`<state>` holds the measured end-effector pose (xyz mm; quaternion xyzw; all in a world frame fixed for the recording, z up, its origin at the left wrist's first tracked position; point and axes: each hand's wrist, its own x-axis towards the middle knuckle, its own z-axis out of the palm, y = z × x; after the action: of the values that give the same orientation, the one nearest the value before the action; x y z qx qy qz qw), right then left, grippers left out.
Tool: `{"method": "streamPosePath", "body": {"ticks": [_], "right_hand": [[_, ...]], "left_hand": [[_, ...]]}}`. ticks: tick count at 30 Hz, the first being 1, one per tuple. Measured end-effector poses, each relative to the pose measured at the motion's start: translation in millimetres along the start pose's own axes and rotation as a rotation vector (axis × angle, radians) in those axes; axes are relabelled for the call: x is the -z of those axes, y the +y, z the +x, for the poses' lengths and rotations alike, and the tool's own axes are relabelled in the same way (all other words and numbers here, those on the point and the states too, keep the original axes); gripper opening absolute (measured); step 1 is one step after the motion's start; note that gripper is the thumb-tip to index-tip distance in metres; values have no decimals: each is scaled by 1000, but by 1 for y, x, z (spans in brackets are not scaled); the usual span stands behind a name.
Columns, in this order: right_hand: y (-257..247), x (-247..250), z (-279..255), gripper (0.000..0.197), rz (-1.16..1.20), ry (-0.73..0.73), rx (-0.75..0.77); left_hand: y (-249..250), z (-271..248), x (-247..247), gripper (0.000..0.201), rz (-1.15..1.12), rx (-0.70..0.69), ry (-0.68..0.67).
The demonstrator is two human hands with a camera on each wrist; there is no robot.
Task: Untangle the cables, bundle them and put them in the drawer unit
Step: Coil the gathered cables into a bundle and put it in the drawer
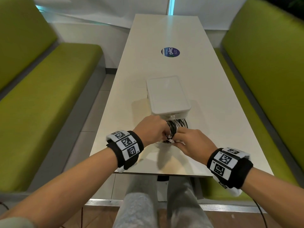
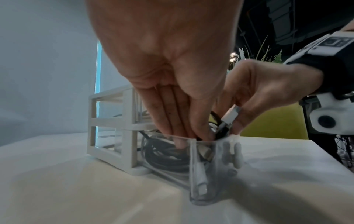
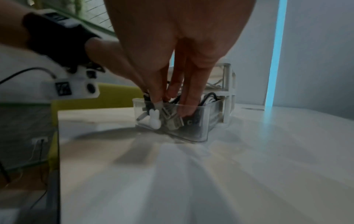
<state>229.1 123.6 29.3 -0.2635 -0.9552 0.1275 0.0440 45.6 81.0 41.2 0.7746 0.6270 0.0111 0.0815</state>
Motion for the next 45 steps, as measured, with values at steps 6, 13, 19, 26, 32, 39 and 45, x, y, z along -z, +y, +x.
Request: {"method": "streamPosePath", "body": {"ticks": [6, 13, 19, 26, 32, 39, 45], "right_hand": [[-3, 5, 5, 28, 33, -21, -51], [-7, 5, 22, 31, 80, -150, -361], [-8, 7, 18, 33, -41, -194, -249], [0, 13, 20, 24, 146, -163, -426], [-1, -8, 10, 8, -2, 74, -155], [11, -9, -5, 27, -67, 9, 7], [32, -28, -2, 22, -129, 17, 82]], "left_hand": [[1, 6, -6, 8, -26, 18, 46], [-5, 4, -6, 14, -83, -47, -56], [1, 5, -5, 19, -44, 17, -16], [8, 7, -8, 19, 4, 76, 9], [18, 11, -5, 17, 60, 124, 9], [18, 9, -7, 14, 11, 149, 39], [5, -1, 2, 12, -190, 114, 6]]}}
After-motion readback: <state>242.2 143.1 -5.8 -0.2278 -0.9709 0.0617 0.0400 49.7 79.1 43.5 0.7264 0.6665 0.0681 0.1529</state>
